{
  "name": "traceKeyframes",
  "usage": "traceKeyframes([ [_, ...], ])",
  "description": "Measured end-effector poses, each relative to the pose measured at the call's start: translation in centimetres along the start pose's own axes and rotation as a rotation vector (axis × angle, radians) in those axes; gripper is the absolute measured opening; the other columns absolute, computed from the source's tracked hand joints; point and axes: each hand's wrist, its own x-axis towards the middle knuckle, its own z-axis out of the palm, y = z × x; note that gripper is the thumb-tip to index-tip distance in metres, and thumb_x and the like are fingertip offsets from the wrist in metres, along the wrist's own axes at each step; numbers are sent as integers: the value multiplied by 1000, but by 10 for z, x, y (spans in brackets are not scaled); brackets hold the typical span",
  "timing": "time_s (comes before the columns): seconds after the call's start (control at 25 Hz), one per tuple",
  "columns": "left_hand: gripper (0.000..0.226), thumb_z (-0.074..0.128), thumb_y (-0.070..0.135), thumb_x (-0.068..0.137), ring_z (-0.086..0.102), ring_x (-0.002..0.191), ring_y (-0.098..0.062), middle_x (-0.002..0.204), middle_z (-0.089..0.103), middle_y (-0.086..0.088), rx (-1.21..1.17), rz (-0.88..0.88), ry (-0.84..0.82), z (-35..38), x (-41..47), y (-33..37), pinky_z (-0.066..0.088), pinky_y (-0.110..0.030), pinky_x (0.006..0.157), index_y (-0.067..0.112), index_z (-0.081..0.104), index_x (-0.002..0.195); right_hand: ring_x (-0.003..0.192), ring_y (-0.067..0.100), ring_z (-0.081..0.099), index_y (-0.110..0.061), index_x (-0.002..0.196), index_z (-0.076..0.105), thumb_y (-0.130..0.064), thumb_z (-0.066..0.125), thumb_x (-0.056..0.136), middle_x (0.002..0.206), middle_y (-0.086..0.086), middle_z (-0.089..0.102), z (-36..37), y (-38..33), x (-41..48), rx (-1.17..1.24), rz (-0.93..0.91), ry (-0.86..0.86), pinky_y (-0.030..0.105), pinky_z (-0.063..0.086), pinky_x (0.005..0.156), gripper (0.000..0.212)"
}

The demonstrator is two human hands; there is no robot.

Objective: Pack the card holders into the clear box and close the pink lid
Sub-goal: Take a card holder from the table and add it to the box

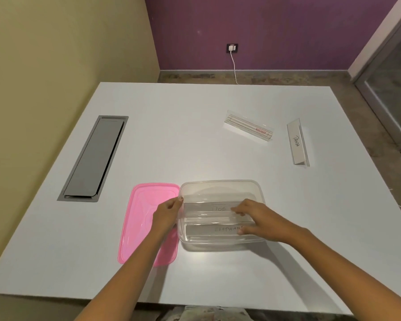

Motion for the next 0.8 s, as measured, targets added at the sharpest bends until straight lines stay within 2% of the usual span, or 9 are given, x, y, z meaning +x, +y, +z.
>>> traceKeyframes([
  [0.32,36,51,41,93,65,102,-27,115,70,-6,-2,13,49,3,-3,-1,53,-48,93,19,66,118,126,21,44,-15,134,47,-30,70,83,134,3,49,26,0,24,-172,93,-100,32,39,103,58],
  [0.44,37,50,41,93,64,102,-27,117,69,-6,10,18,59,4,-4,-1,52,-47,94,18,67,117,129,22,44,-14,133,49,-25,68,85,139,5,50,30,0,25,-251,121,-77,36,40,104,53],
  [0.56,38,50,41,94,64,99,-27,118,69,-7,32,27,68,5,-3,-1,53,-47,93,16,65,118,126,23,50,-14,131,52,-21,63,88,137,5,54,32,-1,26,-297,119,-32,35,44,100,45],
  [0.68,38,49,40,94,64,95,-27,115,70,-9,38,28,71,5,-2,-2,54,-47,91,16,65,119,118,23,55,-15,127,56,-24,63,89,130,4,60,31,-3,22,-272,98,0,34,47,94,40],
  [0.8,39,45,37,97,61,110,-31,119,67,-8,121,66,64,6,-1,-2,48,-48,100,16,59,126,100,16,63,-18,114,64,-26,59,91,114,0,69,23,-9,15,-203,33,163,35,53,86,24],
])
